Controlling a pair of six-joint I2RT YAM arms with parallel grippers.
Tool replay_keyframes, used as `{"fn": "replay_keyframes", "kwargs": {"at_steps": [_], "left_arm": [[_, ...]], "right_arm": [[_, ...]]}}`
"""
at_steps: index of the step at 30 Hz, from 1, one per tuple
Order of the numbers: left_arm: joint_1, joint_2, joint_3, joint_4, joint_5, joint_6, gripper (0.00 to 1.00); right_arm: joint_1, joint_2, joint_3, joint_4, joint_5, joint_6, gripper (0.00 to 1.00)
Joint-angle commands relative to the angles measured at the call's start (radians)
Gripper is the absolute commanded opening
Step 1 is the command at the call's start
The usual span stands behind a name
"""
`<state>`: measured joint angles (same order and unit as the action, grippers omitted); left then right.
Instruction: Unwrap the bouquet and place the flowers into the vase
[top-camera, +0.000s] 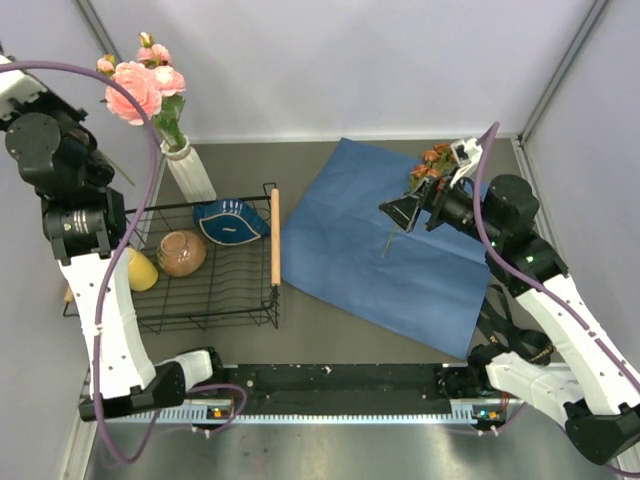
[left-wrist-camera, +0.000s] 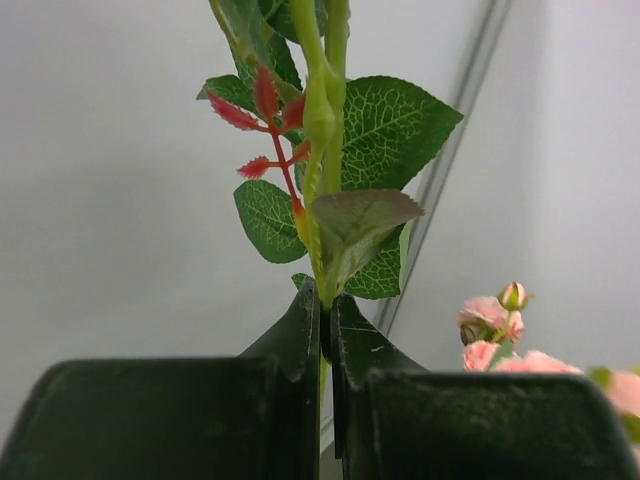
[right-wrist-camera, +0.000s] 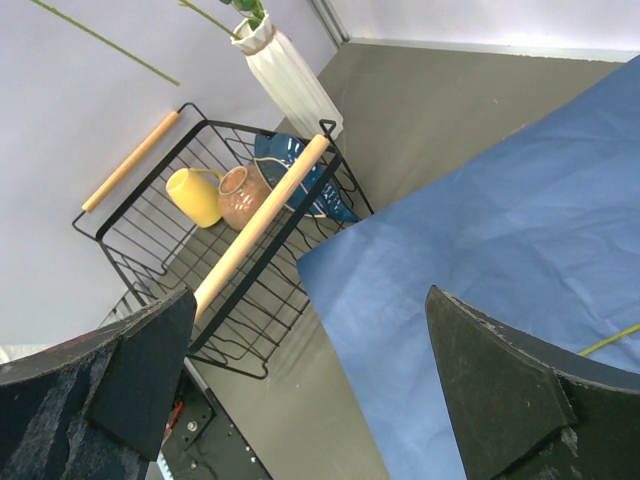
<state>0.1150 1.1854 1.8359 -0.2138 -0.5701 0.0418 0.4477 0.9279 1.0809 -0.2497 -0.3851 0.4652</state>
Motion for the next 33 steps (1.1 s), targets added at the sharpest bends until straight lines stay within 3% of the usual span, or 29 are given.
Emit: {"fn": "replay_keyframes", "kwargs": {"at_steps": [1,6,18,23,33], "left_arm": [[0.162,0.019,0.043,-0.007,0.142,-0.311,0.00],[0.337,0.094,0.129,-0.044,0.306,-0.511,0.00],[0.348,0.217,0.275,-0.056,0.386,-0.516,0.00],[0.347,0.198,0.179,0.056,0.449,-0.506,0.00],[0.348,0.221,0.134,0.098,0.501,-0.520,0.00]], "right_arm": [[-0.012,-0.038,0.007,0.012,0.011,-0.017,0.99],[-0.015,-0.038,0.007,0.010,0.020,-0.022,0.99],[-0.023,0.000,0.011,0.012,0.015,-0.017,0.99],[-0.029,0.005,0.008,0.015,0.012,-0.013,0.99],[-0.035,0.011,0.002,0.020,0.008,-0.007,0.99]]}}
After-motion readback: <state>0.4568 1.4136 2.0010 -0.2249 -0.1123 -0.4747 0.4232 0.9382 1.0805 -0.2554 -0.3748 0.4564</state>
